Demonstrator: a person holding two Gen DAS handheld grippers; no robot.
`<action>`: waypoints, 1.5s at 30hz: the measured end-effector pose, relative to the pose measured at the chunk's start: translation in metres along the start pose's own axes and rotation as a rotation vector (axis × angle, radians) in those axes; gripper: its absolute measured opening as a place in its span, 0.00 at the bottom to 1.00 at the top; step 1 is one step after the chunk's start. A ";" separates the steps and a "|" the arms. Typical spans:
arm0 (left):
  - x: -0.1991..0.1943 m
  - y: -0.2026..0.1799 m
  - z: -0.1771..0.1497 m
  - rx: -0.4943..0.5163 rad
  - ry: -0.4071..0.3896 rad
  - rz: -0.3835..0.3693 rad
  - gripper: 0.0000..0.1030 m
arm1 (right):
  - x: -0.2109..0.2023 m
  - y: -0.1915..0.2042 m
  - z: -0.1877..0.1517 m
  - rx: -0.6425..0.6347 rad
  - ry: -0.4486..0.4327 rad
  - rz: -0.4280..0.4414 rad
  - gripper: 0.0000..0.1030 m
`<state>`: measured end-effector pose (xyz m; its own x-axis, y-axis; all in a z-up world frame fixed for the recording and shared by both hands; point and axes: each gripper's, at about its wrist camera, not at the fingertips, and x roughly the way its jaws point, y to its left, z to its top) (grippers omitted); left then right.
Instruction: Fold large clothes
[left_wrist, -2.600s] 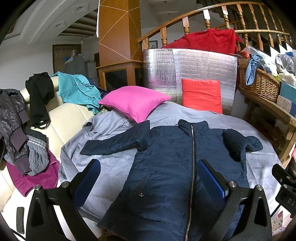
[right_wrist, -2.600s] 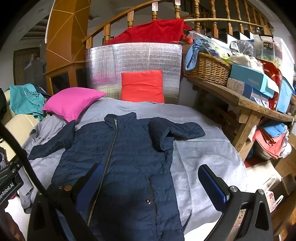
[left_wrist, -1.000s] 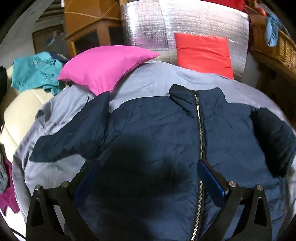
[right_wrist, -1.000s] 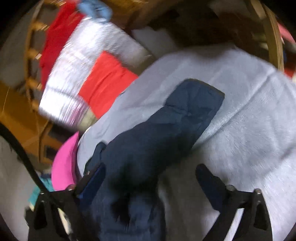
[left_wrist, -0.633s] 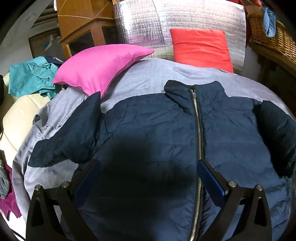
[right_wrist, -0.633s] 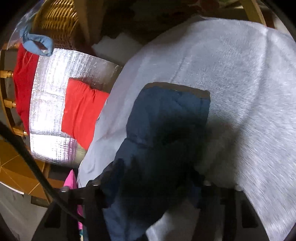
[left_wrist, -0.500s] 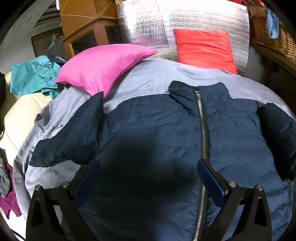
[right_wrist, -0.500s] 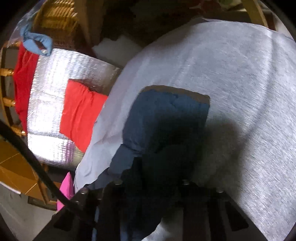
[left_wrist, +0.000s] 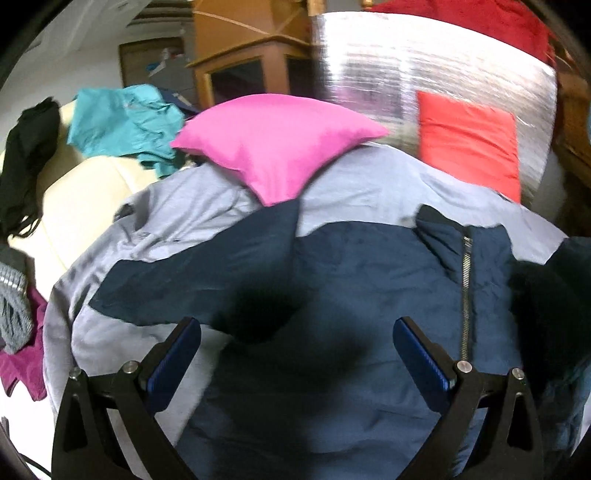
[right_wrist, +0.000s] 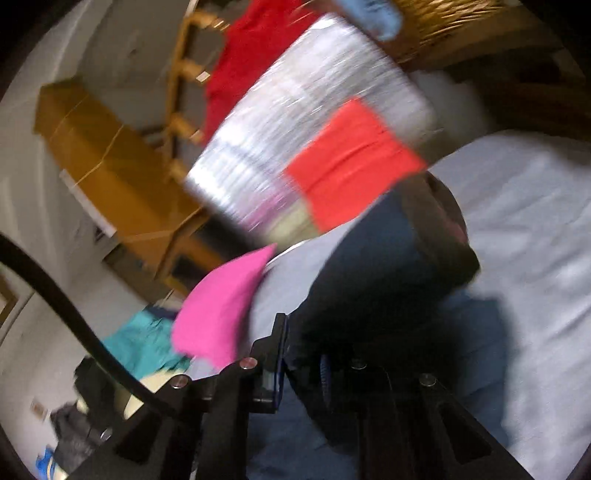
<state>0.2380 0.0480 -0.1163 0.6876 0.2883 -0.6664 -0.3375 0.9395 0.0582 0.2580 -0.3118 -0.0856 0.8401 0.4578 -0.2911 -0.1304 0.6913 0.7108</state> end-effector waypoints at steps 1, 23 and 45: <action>0.001 0.009 0.001 -0.014 0.003 0.006 1.00 | 0.007 0.012 -0.010 -0.010 0.021 0.022 0.16; 0.006 0.061 0.010 -0.117 0.050 -0.109 1.00 | -0.025 0.008 -0.093 0.025 0.211 -0.165 0.68; 0.054 0.029 0.009 -0.099 0.146 -0.264 0.69 | -0.011 -0.152 -0.035 0.332 0.202 -0.258 0.55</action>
<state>0.2711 0.0929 -0.1441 0.6630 0.0003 -0.7486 -0.2250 0.9538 -0.1989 0.2496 -0.4019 -0.2127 0.6994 0.4170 -0.5804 0.2722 0.5955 0.7558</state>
